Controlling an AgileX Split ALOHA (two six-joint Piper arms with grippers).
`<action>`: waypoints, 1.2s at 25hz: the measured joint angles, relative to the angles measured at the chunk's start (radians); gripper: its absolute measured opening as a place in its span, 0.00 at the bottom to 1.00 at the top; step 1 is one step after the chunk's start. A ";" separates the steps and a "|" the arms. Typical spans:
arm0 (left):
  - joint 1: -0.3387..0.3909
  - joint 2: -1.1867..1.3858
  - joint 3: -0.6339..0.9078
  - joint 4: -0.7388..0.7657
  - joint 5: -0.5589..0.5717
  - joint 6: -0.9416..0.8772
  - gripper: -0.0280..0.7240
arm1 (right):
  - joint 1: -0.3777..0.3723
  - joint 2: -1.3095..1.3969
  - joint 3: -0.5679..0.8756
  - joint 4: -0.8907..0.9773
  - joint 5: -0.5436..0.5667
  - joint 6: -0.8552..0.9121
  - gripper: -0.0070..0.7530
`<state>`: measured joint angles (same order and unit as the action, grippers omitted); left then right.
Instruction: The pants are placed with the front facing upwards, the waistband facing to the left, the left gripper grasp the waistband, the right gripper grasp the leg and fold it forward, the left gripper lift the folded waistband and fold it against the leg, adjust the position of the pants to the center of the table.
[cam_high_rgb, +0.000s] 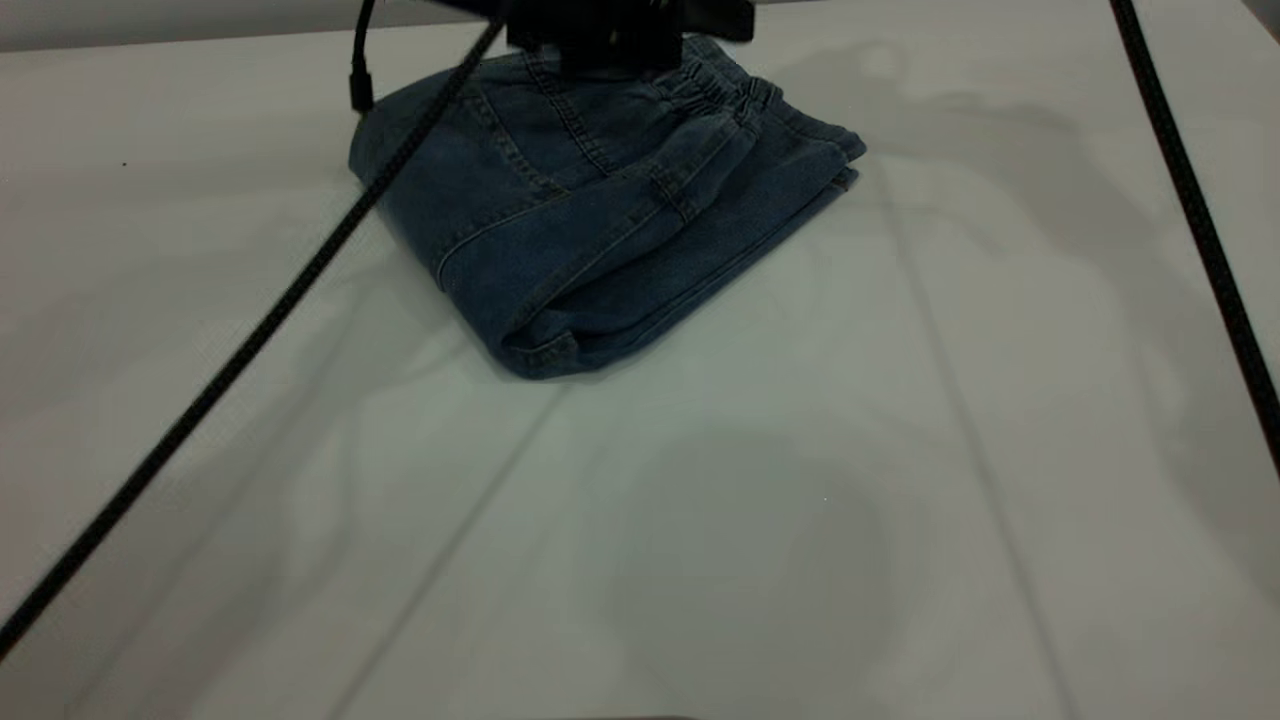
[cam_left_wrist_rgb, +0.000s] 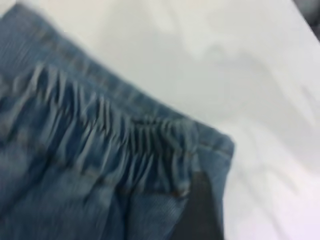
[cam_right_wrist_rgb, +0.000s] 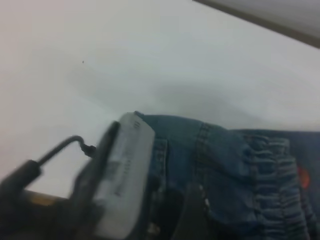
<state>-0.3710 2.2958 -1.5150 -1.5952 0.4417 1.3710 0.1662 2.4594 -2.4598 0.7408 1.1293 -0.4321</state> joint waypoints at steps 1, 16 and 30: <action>0.000 -0.020 0.000 0.029 0.000 0.002 0.79 | 0.000 0.000 0.000 -0.013 0.001 0.009 0.65; 0.203 -0.483 0.000 0.392 0.036 -0.229 0.79 | 0.128 0.000 -0.004 -0.202 0.004 0.103 0.65; 0.227 -0.661 0.000 0.407 0.215 -0.306 0.79 | 0.478 0.189 -0.008 -0.825 -0.084 0.367 0.65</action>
<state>-0.1445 1.6352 -1.5150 -1.1884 0.6568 1.0649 0.6440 2.6484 -2.4681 -0.0840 1.0456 -0.0650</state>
